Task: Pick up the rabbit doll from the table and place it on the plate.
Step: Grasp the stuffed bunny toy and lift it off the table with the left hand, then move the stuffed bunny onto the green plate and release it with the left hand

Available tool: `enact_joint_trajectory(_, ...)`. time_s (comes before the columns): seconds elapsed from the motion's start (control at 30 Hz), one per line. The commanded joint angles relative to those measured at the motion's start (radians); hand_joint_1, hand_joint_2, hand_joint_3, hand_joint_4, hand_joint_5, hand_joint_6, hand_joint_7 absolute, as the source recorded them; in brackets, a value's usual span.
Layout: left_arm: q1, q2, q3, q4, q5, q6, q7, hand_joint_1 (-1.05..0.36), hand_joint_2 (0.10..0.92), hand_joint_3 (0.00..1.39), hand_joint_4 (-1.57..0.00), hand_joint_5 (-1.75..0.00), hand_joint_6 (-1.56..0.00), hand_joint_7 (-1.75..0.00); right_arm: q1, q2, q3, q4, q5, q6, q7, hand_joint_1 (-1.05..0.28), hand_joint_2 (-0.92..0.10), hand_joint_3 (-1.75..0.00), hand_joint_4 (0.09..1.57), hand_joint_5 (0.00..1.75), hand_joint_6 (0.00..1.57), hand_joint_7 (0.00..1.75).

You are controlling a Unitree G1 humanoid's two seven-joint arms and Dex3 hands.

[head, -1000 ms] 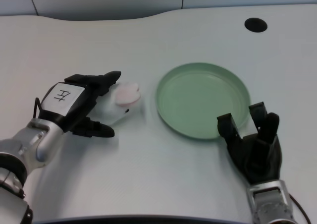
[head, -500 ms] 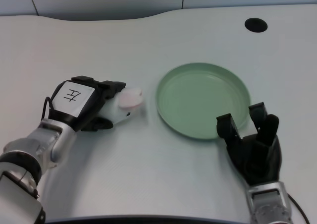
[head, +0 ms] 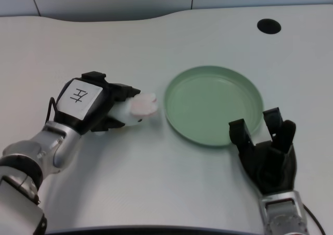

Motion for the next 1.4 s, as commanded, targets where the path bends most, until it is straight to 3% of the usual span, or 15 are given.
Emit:
enact_joint_trajectory(0.03, -0.044, 0.019, 0.002, -0.011, -0.004, -0.035, 0.036, -0.16, 0.824, 0.0, -0.68, -1.19, -1.14, -0.1, 0.036, 0.005, -0.007, 0.04, 0.008, 0.023, -0.009, -0.49, -0.92, -0.2, 0.74, 1.75, 0.55, 1.75)
enact_joint_trajectory(0.37, -0.115, 0.021, 0.033, -0.036, -0.03, -0.144, 0.047, -0.15, 0.812, 0.0, -0.72, -1.19, -1.17, -0.09, 0.015, -0.006, -0.011, 0.067, 0.003, -0.005, -0.015, -0.48, -0.92, -0.22, 0.75, 1.75, 0.57, 1.75)
enact_joint_trajectory(0.93, -0.121, 0.017, 0.036, -0.034, -0.03, -0.148, 0.044, -0.15, 0.813, 0.0, -0.73, -1.18, -1.18, -0.07, 0.012, -0.007, -0.01, 0.074, 0.003, -0.01, -0.015, -0.48, -0.92, -0.23, 0.75, 1.75, 0.57, 1.75)
enact_joint_trajectory(1.0, -0.179, -0.129, 0.01, -0.039, -0.02, -0.141, 0.023, -0.17, 0.814, 0.0, -0.75, -1.19, -1.19, -0.07, 0.024, 0.014, -0.021, 0.07, 0.016, -0.03, -0.005, -0.48, -0.92, -0.23, 0.74, 1.75, 0.56, 1.74)
enact_joint_trajectory(1.07, -0.205, -0.208, -0.007, -0.039, -0.014, -0.149, 0.014, -0.17, 0.815, 0.0, -0.77, -1.2, -1.2, -0.07, 0.032, 0.028, -0.029, 0.067, 0.023, -0.05, 0.003, -0.47, -0.92, -0.24, 0.73, 1.75, 0.55, 1.73)
enact_joint_trajectory(1.1, -0.207, -0.222, -0.011, -0.037, -0.014, -0.156, 0.013, -0.18, 0.819, 0.0, -0.72, -1.36, -1.2, -0.08, 0.035, 0.032, -0.031, 0.066, 0.024, -0.06, 0.006, -0.47, -0.92, -0.24, 0.73, 1.75, 0.55, 1.73)
enact_joint_trajectory(1.2, -0.205, -0.257, -0.024, -0.028, -0.012, -0.168, 0.004, -0.17, 0.815, 0.0, -0.64, -1.52, -1.2, -0.1, 0.045, 0.04, -0.037, 0.063, 0.032, -0.059, 0.015, -0.47, -0.92, -0.23, 0.72, 1.75, 0.55, 1.74)
enact_joint_trajectory(1.27, -0.202, -0.267, -0.036, -0.024, -0.004, -0.168, 0.008, -0.14, 0.805, 0.0, -0.62, -1.56, -1.21, -0.12, 0.052, 0.045, -0.033, 0.055, 0.03, -0.067, -0.002, -0.49, -0.92, -0.21, 0.73, 1.75, 0.56, 1.74)
enact_joint_trajectory(1.4, -0.195, -0.281, -0.057, -0.017, 0.014, -0.16, 0.021, -0.16, 0.805, 0.0, -0.62, -1.54, -1.19, -0.15, 0.063, 0.049, -0.028, 0.047, 0.032, -0.084, 0.004, -0.5, -0.92, -0.23, 0.74, 1.75, 0.56, 1.75)
